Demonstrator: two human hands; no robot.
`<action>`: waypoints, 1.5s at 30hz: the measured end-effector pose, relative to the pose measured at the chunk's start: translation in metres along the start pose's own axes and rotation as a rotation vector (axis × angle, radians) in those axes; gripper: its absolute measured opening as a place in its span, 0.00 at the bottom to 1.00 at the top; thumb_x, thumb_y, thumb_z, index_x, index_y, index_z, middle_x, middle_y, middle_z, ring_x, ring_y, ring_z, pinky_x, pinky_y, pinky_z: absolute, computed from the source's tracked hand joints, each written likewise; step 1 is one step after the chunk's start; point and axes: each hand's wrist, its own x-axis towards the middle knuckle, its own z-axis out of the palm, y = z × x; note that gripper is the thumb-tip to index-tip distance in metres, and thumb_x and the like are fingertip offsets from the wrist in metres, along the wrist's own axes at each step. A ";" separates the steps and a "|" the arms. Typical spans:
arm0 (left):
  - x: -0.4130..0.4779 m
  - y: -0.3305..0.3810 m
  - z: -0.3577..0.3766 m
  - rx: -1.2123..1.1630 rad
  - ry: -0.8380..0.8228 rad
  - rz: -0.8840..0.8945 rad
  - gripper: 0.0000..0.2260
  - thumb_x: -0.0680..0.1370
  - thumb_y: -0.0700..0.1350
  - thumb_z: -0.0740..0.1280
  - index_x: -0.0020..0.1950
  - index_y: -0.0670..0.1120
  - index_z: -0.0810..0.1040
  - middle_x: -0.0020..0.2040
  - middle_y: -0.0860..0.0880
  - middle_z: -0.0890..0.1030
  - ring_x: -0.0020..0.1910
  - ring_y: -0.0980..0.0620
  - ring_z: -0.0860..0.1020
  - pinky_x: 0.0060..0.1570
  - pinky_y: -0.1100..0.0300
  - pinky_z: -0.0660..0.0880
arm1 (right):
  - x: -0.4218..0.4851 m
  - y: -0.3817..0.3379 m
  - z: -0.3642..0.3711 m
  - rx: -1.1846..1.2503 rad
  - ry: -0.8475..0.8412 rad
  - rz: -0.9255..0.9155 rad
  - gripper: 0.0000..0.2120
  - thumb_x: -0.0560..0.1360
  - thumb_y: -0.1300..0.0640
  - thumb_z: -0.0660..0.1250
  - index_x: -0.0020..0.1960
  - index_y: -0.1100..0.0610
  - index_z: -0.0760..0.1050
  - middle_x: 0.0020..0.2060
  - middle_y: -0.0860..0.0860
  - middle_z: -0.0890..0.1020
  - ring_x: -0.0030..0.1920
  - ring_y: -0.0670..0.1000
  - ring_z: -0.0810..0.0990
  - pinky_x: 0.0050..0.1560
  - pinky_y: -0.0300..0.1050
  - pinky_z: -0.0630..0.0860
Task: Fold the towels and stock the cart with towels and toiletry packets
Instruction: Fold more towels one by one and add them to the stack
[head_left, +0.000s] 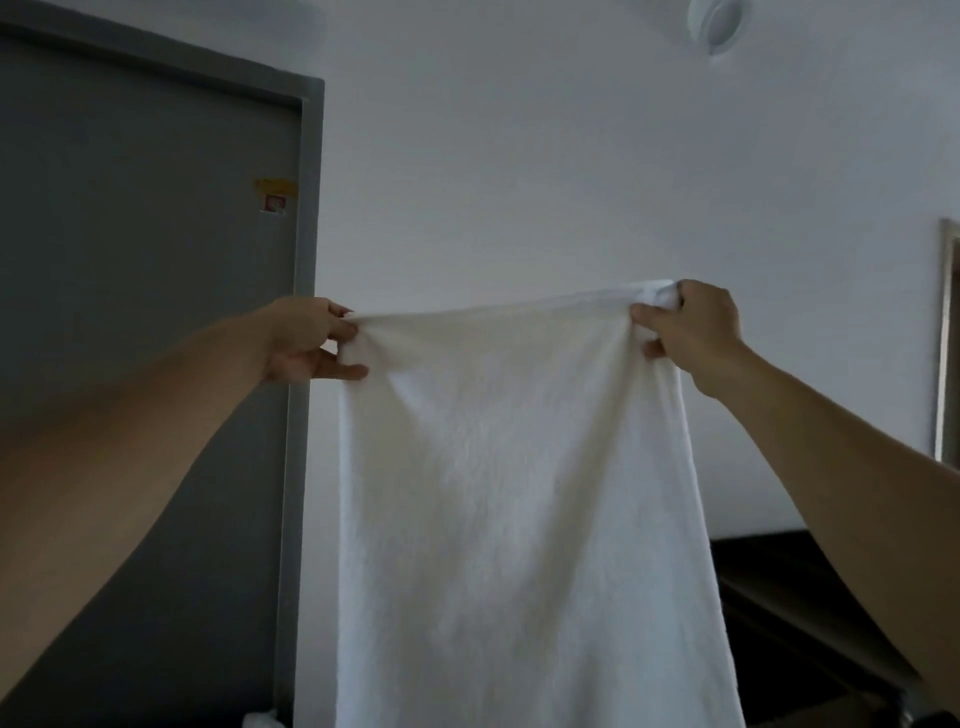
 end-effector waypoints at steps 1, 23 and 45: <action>-0.001 -0.001 0.000 -0.040 -0.004 0.001 0.07 0.80 0.32 0.63 0.56 0.40 0.75 0.53 0.42 0.75 0.45 0.44 0.79 0.29 0.55 0.81 | -0.003 0.001 0.000 0.021 -0.010 0.019 0.08 0.75 0.58 0.74 0.45 0.57 0.74 0.46 0.50 0.76 0.35 0.50 0.81 0.25 0.38 0.78; 0.021 -0.060 0.010 -0.112 0.208 0.268 0.04 0.79 0.37 0.67 0.50 0.43 0.81 0.48 0.46 0.82 0.40 0.51 0.83 0.34 0.58 0.81 | -0.008 0.038 0.020 0.112 -0.065 0.090 0.19 0.77 0.56 0.70 0.55 0.73 0.74 0.57 0.65 0.78 0.42 0.64 0.84 0.27 0.44 0.81; 0.091 -0.065 0.054 0.216 0.518 0.383 0.08 0.81 0.42 0.64 0.59 0.44 0.73 0.51 0.46 0.78 0.49 0.50 0.81 0.44 0.60 0.81 | 0.048 0.131 0.091 0.340 -0.041 0.060 0.14 0.78 0.55 0.70 0.37 0.51 0.70 0.35 0.46 0.71 0.35 0.43 0.76 0.38 0.50 0.84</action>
